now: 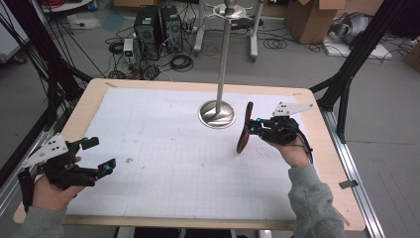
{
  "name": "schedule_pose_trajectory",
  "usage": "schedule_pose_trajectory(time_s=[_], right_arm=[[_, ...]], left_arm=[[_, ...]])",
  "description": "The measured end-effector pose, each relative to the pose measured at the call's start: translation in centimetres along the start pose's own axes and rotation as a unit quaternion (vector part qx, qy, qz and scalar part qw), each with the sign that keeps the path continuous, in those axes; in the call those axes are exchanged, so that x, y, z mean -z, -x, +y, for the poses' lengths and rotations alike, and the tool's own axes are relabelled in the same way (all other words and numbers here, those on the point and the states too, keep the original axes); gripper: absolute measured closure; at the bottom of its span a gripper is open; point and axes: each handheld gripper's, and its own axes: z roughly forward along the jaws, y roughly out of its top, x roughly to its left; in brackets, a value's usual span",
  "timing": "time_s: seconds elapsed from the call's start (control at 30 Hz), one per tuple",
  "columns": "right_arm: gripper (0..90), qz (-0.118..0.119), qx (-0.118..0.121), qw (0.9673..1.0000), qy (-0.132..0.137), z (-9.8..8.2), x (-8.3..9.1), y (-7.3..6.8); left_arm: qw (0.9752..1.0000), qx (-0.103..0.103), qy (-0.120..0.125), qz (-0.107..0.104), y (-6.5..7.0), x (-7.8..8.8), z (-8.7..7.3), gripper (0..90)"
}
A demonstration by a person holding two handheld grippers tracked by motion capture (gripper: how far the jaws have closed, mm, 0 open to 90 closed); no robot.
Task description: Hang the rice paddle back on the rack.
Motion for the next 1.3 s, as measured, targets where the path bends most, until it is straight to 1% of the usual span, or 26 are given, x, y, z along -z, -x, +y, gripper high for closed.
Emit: schedule_pose_trajectory(time_s=[0.23,0.43,0.47,0.53,0.67,0.83,0.93,1.0,1.2,1.3], right_arm=[[77.3,-0.004,-0.005,0.9998,0.018,0.1,0.7,0.3],[77.3,-0.011,-0.008,0.9995,0.027,0.4,1.1,0.4],[77.3,-0.009,-0.009,0.9995,0.029,0.5,1.2,0.5],[77.3,-0.013,-0.006,0.9993,0.034,0.8,1.3,0.5],[77.3,-0.015,-0.011,0.9991,0.038,1.3,1.7,0.6],[77.3,-0.019,-0.01,0.9988,0.044,2.0,2.0,0.9],[77.3,-0.024,-0.008,0.9984,0.051,2.4,2.2,1.1],[77.3,-0.026,-0.011,0.998,0.057,2.6,2.4,1.2],[77.3,-0.03,-0.006,0.9973,0.067,3.5,2.8,1.5],[77.3,-0.031,-0.004,0.9973,0.067,3.9,2.8,1.6]], left_arm=[[1.0,0.0,-0.001,-0.001,0.0,-0.1,-0.1,1.8],[1.0,0.0,-0.001,0.0,0.0,-0.1,-0.1,1.8],[1.0,0.001,-0.001,0.0,0.0,-0.1,-0.1,1.8],[1.0,0.001,-0.001,0.0,0.0,-0.1,-0.1,1.8],[1.0,0.002,-0.002,-0.001,0.0,-0.1,-0.2,1.8],[1.0,0.002,-0.002,0.0,0.0,0.0,-0.2,1.8],[1.0,0.003,-0.002,0.0,0.0,0.1,-0.2,1.8],[1.0,0.003,-0.002,0.001,0.0,0.1,-0.3,1.8],[1.0,0.004,-0.002,0.003,0.0,0.4,-0.4,1.8],[1.0,0.006,-0.002,0.005,0.0,0.5,-0.4,1.8]])
